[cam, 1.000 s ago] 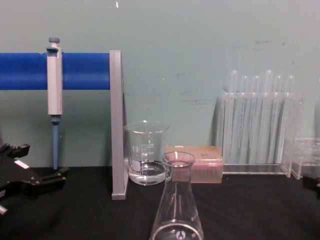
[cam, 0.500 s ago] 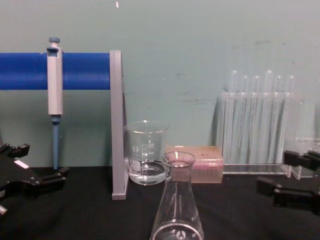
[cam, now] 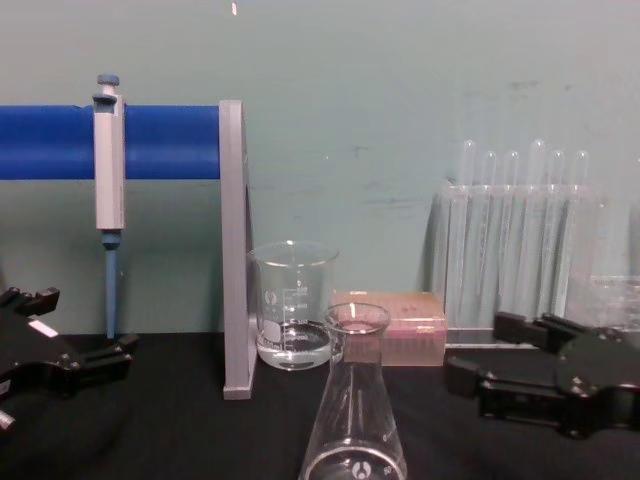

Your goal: Grasp the erlenmeyer flask with one hand, shake it three times, then place it back.

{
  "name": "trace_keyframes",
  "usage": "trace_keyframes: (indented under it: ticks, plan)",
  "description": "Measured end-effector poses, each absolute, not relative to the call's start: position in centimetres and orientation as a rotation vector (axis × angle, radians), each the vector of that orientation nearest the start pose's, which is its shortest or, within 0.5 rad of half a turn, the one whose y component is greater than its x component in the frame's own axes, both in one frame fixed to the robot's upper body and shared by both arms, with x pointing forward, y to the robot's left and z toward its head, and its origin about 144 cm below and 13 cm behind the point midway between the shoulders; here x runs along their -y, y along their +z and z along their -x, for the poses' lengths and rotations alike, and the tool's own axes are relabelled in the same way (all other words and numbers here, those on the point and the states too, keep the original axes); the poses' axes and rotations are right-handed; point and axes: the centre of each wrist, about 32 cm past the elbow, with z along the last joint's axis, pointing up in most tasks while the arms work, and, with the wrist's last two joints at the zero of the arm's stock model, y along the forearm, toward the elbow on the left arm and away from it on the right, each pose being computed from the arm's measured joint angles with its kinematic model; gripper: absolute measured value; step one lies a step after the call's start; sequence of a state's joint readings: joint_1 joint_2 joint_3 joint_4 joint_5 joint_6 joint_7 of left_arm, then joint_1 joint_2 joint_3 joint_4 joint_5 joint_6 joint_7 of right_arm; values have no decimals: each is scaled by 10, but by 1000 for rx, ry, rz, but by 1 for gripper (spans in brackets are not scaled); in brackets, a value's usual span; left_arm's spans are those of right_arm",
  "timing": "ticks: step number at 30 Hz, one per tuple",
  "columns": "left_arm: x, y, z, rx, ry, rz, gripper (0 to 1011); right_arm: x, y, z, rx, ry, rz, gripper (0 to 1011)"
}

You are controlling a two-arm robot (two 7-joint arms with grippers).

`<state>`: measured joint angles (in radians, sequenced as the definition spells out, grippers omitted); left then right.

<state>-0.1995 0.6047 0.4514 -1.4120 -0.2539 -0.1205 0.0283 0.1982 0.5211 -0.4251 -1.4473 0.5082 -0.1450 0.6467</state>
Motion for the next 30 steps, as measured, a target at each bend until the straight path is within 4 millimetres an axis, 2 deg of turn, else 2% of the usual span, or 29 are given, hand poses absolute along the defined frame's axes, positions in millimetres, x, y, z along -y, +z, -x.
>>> trace_keyframes:
  ticks: [30]
  plan:
    - [-310, 1140, -489, 285, 1248, -304, 1001, 241, 1142, -539, -17, -486, 39, 1000]
